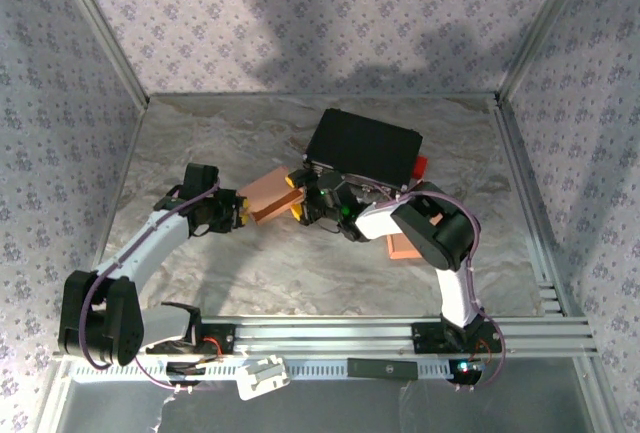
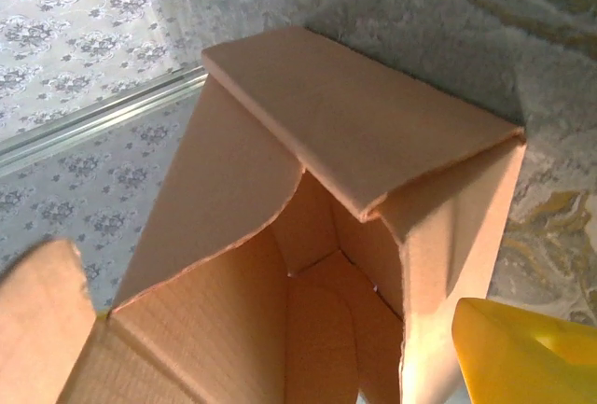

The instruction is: Fold the paper box

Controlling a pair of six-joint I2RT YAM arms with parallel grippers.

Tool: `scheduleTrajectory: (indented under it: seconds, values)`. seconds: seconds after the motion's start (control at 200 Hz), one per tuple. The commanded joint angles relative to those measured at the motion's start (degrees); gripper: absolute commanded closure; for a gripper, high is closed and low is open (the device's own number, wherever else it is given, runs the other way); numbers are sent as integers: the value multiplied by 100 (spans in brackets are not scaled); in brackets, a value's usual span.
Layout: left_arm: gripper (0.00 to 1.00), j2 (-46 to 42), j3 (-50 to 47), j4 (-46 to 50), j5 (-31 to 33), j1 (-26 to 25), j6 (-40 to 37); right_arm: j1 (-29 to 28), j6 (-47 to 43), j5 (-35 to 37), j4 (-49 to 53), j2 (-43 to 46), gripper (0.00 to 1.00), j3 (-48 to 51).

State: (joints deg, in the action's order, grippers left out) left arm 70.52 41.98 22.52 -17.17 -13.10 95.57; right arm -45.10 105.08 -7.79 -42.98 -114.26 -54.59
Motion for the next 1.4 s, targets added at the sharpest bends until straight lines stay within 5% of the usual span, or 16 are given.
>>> scheduleTrajectory:
  seconds: [0.0,0.1,0.19,0.24,0.76,0.924,1.134,1.229,1.394]
  values:
    - [73,49,153,160,-32,45,-125,-48,8,13,-73,260,16,4]
    - [71,36,162,273,-23,37,-247,16,-185,142,317,617,17,283]
    - [45,-11,124,317,-10,-46,-438,143,-480,-118,820,709,16,238]
    - [40,-25,29,302,-36,-61,-519,192,-568,-301,879,654,17,191]
    - [46,870,-399,-389,-69,-96,-1207,299,-873,-762,1272,130,23,33]
    - [47,342,-255,20,79,-96,-1562,369,-913,-899,1367,-33,35,-8]
    - [26,-887,-183,290,583,105,-1920,405,-995,-1040,2041,-45,45,-91]
    - [28,-94,-176,-752,-380,314,-2344,373,-916,-1042,2229,33,46,-107]
    - [57,1336,686,-774,-802,326,-3939,279,-810,-955,2632,431,56,-7]
